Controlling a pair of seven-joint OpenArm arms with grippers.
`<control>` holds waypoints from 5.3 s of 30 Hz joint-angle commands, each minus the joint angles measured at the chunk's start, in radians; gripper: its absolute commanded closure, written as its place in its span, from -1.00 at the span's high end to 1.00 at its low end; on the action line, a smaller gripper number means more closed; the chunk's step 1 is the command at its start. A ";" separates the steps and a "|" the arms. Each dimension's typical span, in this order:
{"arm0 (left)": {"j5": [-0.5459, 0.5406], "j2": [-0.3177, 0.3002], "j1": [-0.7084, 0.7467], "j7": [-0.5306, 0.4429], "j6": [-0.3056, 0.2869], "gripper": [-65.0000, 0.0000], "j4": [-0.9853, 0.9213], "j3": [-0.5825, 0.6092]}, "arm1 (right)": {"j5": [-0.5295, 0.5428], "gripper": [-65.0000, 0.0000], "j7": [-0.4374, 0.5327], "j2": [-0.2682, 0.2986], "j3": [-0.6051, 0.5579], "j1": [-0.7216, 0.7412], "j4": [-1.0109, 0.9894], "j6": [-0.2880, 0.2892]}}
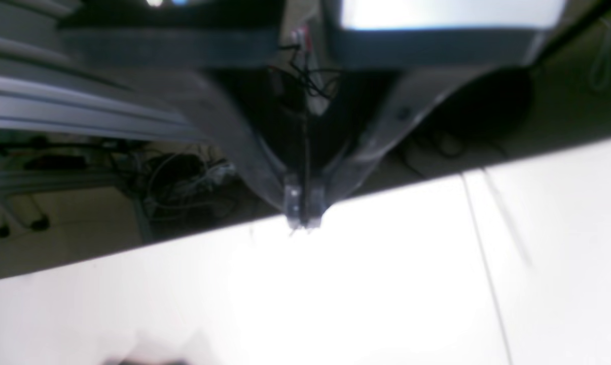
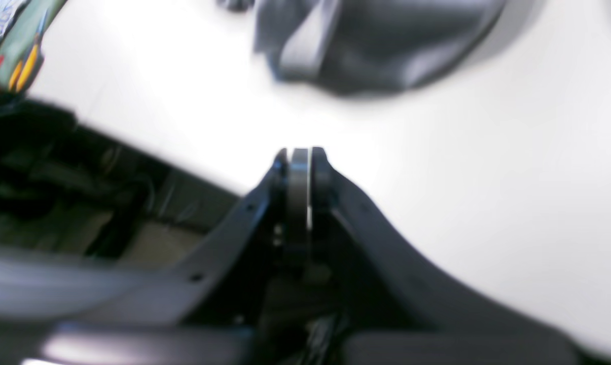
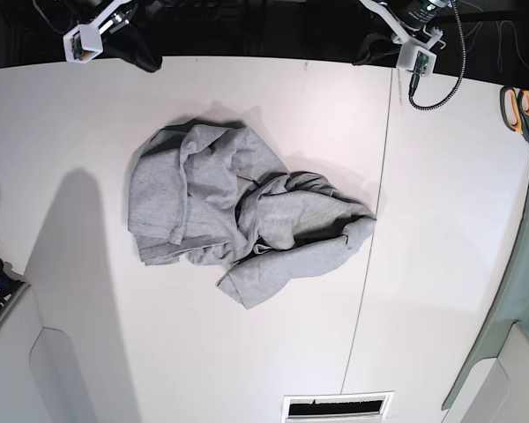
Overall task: Layout the t-shirt on the table in an organized manner, then fold the t-shirt properly
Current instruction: 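Lower both grippers onto the grey t-shirt and pinch the fabric, then pull the held fabric apart with both grippers to spread the shirt, then regrasp the shirt with the left gripper and drag it away from the right gripper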
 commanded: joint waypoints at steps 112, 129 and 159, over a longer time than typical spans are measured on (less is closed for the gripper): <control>-0.682 -0.281 -0.911 0.736 -0.228 -0.88 -0.534 0.106 | -0.040 -0.62 -0.414 -0.152 0.411 0.465 -0.086 -0.303; -0.779 -0.235 -0.828 0.703 -0.293 0.03 -0.338 -0.115 | 0.071 0.03 -0.411 -0.155 0.410 0.457 -0.094 -0.302; 0.001 0.117 -0.792 0.391 -0.071 0.22 -0.327 0.369 | 0.071 0.03 -0.537 -0.172 0.410 0.452 -0.094 -0.303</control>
